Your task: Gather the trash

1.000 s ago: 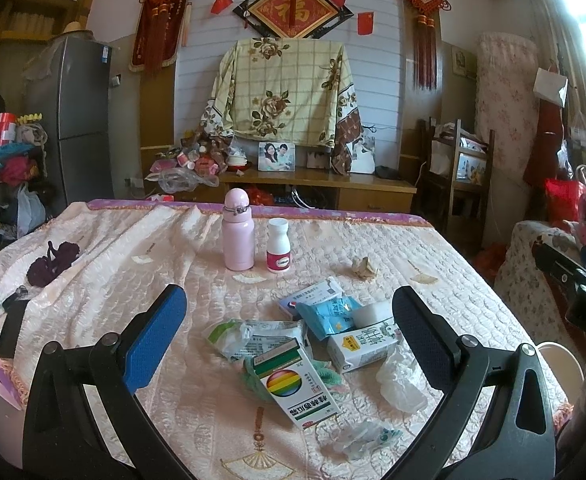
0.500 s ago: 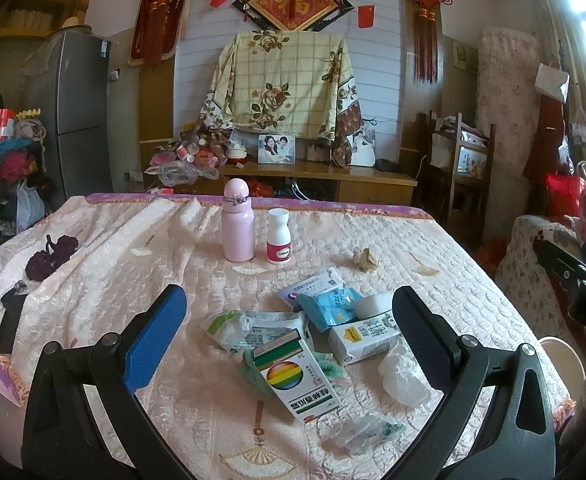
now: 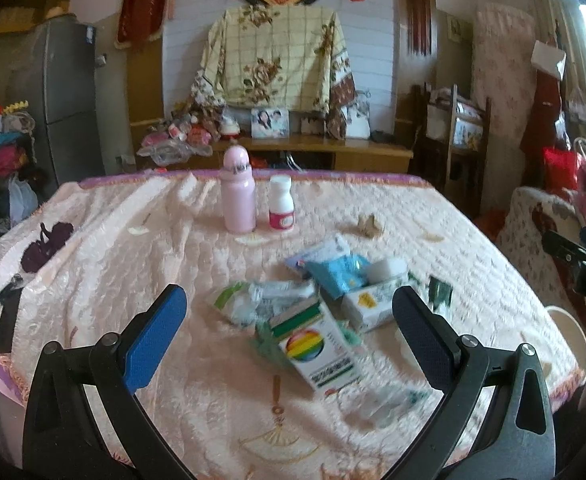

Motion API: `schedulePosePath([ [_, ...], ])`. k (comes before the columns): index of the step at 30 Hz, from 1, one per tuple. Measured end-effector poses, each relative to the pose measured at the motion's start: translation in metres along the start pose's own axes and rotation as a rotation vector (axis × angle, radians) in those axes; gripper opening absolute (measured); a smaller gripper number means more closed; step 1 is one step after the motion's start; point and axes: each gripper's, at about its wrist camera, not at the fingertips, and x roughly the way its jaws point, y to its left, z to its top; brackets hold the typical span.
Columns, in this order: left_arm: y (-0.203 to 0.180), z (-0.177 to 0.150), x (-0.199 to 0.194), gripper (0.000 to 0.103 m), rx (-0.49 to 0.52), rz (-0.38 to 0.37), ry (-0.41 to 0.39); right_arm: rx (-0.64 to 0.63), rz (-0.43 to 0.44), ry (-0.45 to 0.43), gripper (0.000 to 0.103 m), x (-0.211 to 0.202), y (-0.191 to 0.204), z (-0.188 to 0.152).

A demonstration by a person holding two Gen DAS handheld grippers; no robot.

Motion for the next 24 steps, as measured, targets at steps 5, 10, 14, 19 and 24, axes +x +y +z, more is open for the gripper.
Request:
schedulePosePath([
  [5, 0.01, -0.02, 0.018, 0.102, 0.018, -0.028, 0.095, -0.03, 0.047, 0.149, 0.102, 0.033, -0.002, -0.017],
  [10, 0.008, -0.033, 0.04, 0.102, -0.007, -0.06, 0.176, 0.004, 0.147, 0.326, 0.102, 0.073, -0.002, -0.045],
  [14, 0.0, -0.026, 0.06, 0.102, -0.08, -0.045, 0.186, 0.01, 0.19, 0.412, 0.102, 0.096, 0.004, -0.063],
  [19, -0.013, -0.018, 0.086, 0.102, -0.148, -0.017, 0.197, 0.062, 0.242, 0.445, 0.102, 0.114, 0.007, -0.074],
  [24, -0.019, -0.017, 0.109, 0.085, -0.114, 0.009, 0.241, 0.089, 0.265, 0.47, 0.088, 0.138, 0.019, -0.075],
])
